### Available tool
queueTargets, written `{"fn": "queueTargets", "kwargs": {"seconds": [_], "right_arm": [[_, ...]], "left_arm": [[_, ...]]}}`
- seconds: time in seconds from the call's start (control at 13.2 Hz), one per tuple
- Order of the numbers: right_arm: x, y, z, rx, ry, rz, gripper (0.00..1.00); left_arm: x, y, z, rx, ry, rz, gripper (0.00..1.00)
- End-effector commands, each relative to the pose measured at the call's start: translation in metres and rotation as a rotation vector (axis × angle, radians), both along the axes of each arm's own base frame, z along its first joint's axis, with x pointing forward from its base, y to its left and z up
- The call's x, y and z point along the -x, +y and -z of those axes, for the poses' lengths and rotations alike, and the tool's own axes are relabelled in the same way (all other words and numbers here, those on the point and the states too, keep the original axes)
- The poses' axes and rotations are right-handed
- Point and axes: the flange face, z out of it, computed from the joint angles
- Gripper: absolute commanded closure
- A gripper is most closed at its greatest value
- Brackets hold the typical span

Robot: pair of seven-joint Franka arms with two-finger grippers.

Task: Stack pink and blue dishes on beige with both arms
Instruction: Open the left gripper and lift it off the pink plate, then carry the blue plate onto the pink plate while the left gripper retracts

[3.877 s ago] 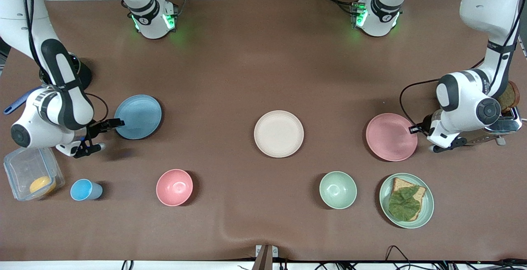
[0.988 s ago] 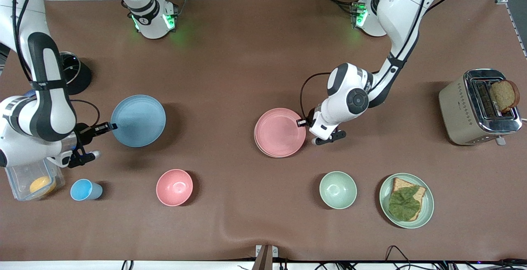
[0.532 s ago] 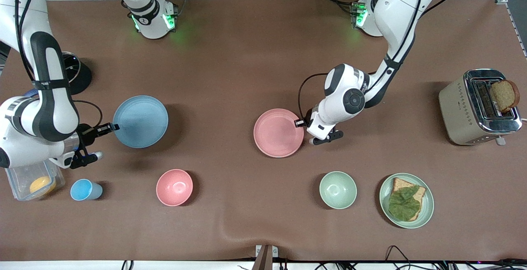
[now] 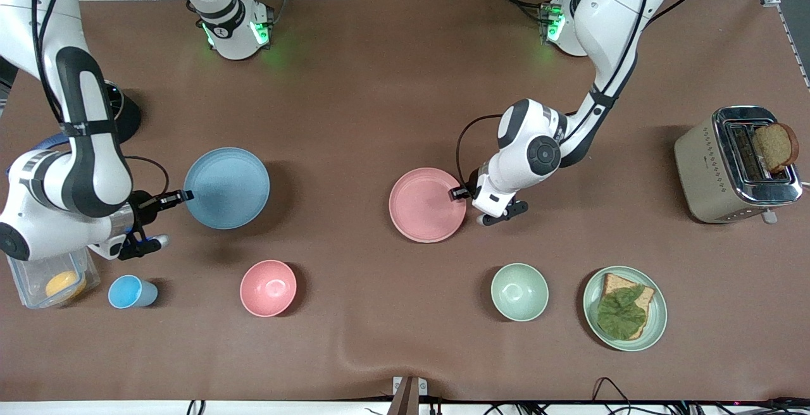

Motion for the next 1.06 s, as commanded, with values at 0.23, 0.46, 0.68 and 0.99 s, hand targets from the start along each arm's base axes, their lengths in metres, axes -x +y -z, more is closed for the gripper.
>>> {"fn": "queueTargets", "kwargs": {"seconds": [0.23, 0.46, 0.68, 0.99], "right_arm": [[-0.003, 0.072, -0.012, -0.021, 0.024, 0.064, 1.00], [-0.003, 0.139, -0.012, 0.026, 0.024, 0.111, 1.00], [0.007, 0.229, -0.010, 0.098, 0.007, 0.182, 1.00], [0.027, 0.326, -0.005, 0.100, -0.041, 0.233, 1.00]], "left_arm": [[-0.014, 0.047, -0.137, -0.074, -0.045, 0.014, 0.00], [-0.011, 0.097, -0.210, -0.257, -0.123, 0.082, 0.00], [-0.011, 0.160, -0.268, -0.303, -0.154, 0.017, 0.00], [-0.003, 0.240, -0.333, -0.338, -0.167, 0.105, 0.00]]}}
